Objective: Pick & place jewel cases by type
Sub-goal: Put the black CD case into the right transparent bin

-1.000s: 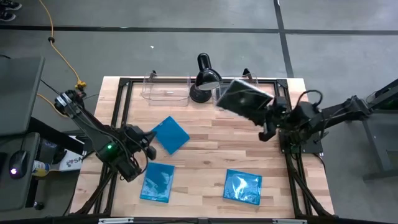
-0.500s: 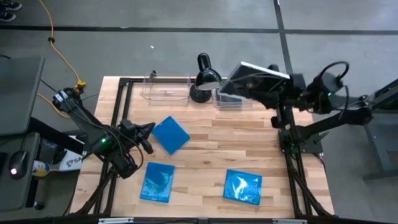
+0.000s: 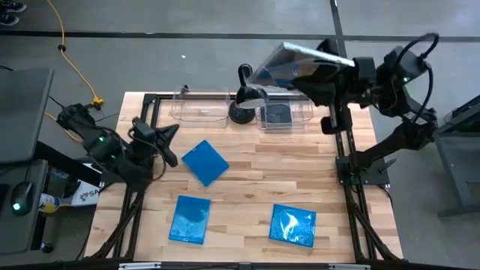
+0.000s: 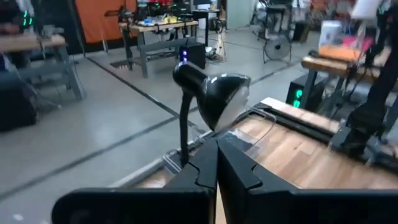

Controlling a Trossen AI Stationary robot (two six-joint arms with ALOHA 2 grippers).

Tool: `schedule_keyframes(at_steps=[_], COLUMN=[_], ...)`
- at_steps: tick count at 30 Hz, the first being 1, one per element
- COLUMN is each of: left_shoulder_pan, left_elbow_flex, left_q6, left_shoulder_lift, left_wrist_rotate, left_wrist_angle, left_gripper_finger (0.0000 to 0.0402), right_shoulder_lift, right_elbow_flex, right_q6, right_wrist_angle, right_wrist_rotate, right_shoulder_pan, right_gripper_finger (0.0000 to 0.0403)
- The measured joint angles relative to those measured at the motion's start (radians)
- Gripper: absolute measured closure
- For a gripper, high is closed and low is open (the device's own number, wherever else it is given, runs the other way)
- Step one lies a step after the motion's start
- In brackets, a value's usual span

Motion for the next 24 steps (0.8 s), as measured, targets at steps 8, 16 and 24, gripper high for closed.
schedule_keyframes(at_steps=[8,16,24], left_shoulder_pan=[0.001,0.001,0.001], left_elbow_flex=[0.133,0.135,0.135], left_q6=[0.298,0.335,0.338], left_shoulder_lift=[0.000,-0.005,-0.025], left_wrist_rotate=[0.001,0.018,0.033], left_wrist_angle=[0.001,-0.012,-0.059], left_gripper_finger=[0.0401,0.0401,0.0401], right_shoulder_lift=[0.134,0.158,0.151], right_elbow_flex=[0.200,0.224,0.224], right_q6=[-0.004,0.034,0.226], right_wrist_angle=[0.002,-0.024,-0.053], right_wrist_rotate=[-0.113,-0.386,-0.970], right_shoulder_pan=[-0.052,-0.117,-0.175], right_gripper_finger=[0.0403,0.0403,0.0403])
